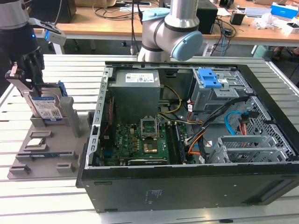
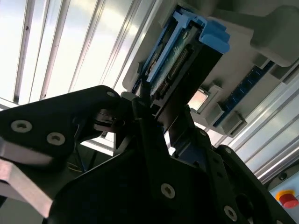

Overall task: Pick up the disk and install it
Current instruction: 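Pick up the disk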

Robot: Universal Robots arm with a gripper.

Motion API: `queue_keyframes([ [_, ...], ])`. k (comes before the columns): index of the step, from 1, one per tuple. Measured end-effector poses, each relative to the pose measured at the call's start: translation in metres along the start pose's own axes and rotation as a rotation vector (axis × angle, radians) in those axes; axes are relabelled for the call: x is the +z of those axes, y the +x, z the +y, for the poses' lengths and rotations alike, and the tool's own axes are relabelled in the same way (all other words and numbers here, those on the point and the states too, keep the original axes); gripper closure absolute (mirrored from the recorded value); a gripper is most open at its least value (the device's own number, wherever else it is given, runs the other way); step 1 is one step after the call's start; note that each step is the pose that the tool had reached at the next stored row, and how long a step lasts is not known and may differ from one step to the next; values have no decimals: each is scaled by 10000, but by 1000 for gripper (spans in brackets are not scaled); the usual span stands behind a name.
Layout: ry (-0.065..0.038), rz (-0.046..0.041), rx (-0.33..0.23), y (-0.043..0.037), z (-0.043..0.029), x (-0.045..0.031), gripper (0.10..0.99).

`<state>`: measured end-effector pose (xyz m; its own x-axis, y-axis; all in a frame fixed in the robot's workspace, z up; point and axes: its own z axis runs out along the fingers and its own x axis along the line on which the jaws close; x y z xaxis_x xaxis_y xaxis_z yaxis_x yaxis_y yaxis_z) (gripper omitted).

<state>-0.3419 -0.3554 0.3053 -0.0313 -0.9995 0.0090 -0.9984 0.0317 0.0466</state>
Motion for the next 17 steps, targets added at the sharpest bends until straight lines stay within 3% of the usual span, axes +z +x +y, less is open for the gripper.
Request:
queue_keyframes([
  [6,0,1,-18,-2,-17,148,667],
  [12,-2,3,-20,-1,-19,158,667],
  [17,-1,2,-20,-1,-19,160,725],
])
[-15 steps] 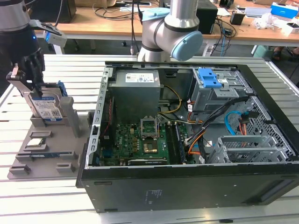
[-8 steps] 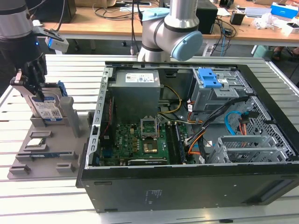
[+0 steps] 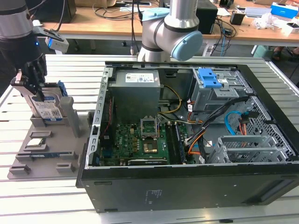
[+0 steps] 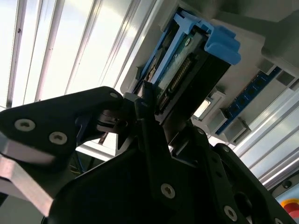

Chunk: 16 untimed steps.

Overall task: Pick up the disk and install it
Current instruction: 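Pick up the disk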

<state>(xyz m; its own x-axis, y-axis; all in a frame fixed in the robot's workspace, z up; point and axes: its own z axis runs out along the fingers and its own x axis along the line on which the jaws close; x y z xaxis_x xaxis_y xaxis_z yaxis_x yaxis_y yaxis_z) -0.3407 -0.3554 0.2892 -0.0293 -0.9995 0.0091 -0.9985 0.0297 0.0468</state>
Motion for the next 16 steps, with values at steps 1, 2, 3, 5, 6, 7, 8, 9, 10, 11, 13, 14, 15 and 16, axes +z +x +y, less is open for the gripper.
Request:
queue_keyframes([
  [1,0,0,0,0,0,1,725],
  [2,0,0,0,0,0,1,725],
  [3,0,0,0,0,0,1,725],
  [5,0,0,0,0,0,2,725],
  [6,0,0,0,0,0,2,725],
  [7,0,0,0,0,0,2,725],
  [8,0,0,0,0,0,3,725],
  [9,-1,1,0,0,0,3,725],
  [10,3,-2,0,0,0,1,725],
  [11,4,-2,0,0,0,-6,725],
  [13,2,-1,0,0,1,-23,725],
  [14,1,-1,0,0,1,-30,725],
  [15,0,0,0,0,1,-39,725],
  [16,0,0,0,0,1,-47,725],
])
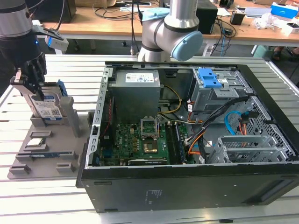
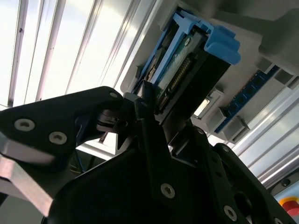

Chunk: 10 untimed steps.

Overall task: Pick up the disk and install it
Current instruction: 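Pick up the disk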

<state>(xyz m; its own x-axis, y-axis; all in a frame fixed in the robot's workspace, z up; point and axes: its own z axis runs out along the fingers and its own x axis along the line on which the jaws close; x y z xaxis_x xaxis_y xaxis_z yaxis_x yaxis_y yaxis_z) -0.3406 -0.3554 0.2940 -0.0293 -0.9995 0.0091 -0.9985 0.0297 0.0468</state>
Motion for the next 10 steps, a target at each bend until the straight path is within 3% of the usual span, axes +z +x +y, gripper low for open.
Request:
queue_keyframes([
  [10,1,-1,0,-1,-1,-100,725],
])
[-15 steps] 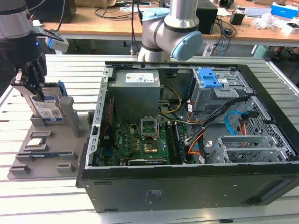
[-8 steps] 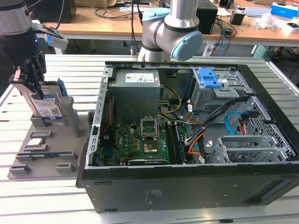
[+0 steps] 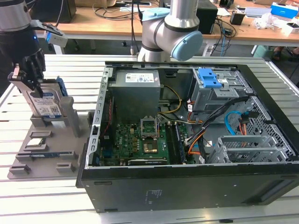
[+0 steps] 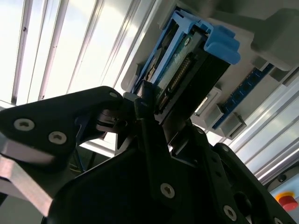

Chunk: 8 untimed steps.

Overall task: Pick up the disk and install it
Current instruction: 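Pick up the disk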

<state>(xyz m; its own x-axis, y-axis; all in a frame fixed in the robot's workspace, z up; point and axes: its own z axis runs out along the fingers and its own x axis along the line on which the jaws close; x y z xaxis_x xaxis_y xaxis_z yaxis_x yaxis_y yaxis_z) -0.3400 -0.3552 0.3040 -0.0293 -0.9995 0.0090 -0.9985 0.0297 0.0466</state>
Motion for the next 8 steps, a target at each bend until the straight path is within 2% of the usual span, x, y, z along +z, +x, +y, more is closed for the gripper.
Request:
queue_keyframes([
  [8,-1,1,0,-2,-3,-114,725],
])
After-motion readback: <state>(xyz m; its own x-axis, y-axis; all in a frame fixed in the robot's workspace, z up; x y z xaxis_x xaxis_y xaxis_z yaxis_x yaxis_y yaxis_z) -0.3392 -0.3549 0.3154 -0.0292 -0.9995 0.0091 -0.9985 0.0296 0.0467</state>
